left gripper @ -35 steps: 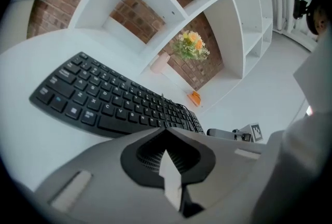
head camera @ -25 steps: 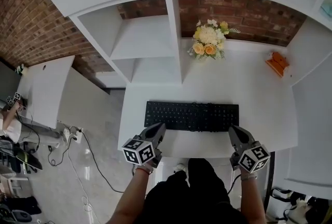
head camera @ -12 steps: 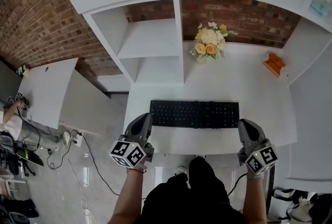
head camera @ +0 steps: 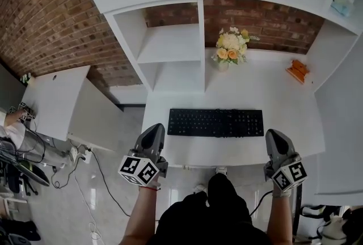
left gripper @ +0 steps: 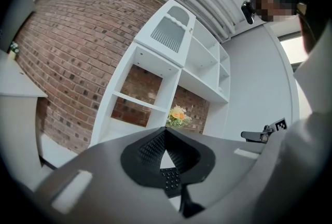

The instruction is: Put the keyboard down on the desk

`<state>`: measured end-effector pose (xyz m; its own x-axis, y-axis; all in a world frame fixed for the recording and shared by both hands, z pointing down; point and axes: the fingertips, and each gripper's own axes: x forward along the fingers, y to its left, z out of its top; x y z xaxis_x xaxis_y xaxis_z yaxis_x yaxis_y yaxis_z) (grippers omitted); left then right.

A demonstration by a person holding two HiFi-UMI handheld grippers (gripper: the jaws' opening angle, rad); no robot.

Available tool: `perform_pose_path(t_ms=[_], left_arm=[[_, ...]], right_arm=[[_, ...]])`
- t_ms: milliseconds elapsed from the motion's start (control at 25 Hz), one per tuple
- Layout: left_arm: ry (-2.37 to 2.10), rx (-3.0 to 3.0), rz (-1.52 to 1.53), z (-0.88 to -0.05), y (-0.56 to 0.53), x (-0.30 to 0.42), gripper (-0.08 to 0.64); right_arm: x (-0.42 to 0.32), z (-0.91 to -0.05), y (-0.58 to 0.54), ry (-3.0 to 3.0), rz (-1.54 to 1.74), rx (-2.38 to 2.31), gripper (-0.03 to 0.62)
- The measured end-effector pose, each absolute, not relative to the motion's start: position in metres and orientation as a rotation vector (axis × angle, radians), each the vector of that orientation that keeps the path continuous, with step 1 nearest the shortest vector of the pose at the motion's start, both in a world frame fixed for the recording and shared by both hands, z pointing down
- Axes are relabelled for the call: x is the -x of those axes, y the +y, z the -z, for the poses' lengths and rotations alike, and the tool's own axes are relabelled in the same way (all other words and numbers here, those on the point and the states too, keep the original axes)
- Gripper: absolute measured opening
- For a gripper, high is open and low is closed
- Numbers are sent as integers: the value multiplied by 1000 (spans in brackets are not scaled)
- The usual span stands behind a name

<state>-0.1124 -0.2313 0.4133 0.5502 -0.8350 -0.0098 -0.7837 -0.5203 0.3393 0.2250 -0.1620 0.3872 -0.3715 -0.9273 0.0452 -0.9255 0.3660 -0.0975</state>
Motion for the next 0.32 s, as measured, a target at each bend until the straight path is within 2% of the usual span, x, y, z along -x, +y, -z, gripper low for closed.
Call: perform_pose_path(t_ms=[320], left_arm=[[-1328,-2507,262,-410,-205,126,-2]], right_arm=[[-207,-382,-137,2570,137,1752,-2]])
